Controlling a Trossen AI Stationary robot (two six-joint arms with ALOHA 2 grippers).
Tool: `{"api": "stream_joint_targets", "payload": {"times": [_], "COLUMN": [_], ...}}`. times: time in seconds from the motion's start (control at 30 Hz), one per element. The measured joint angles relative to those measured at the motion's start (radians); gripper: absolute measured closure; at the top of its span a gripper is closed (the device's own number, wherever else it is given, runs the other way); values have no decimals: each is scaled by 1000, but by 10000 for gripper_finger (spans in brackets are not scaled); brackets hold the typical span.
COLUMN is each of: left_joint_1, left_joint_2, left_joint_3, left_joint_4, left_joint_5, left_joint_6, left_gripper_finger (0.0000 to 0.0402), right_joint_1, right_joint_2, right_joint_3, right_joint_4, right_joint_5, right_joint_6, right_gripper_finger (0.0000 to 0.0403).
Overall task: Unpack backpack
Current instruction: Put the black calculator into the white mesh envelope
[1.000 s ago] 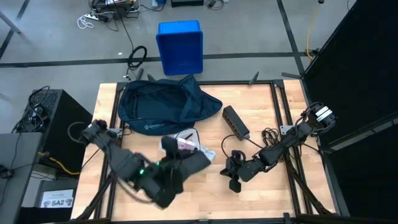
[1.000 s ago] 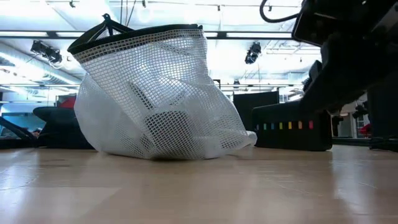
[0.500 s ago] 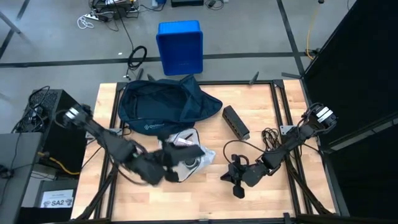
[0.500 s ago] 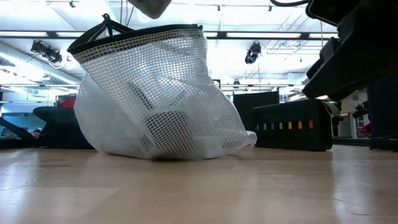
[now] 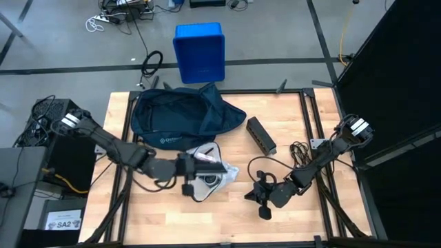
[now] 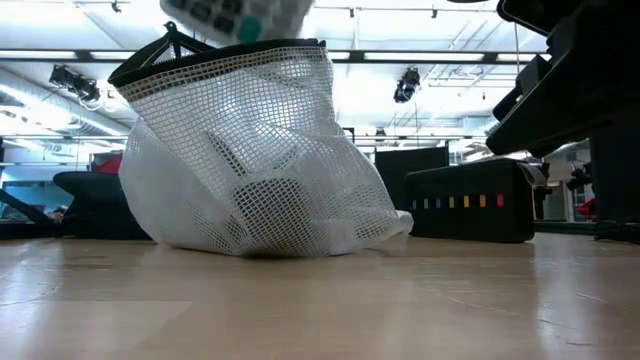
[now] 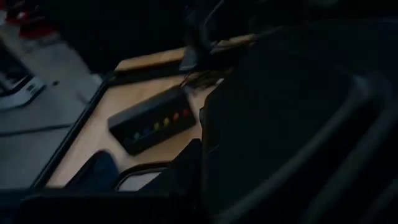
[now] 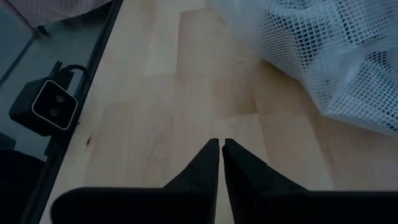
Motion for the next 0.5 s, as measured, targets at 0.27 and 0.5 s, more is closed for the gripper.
{"api": "stream_joint_targets", "payload": {"times": [0.27, 0.5], "left_joint_1": [104, 159], "left_joint_2": [47, 69], "left_joint_3": [0, 0], "left_joint_4": [-3, -36], "left_joint_5": [119, 237], "left_joint_6": [20, 47], "left_gripper_finger": [311, 311], "right_joint_1": [3, 6], "right_joint_2": [0, 0], "right_joint_3": [0, 0], "right_joint_4": [-5, -11], "right_joint_5": [-1, -1], "right_joint_6": [-2, -2], "right_gripper_finger": [399, 401]}}
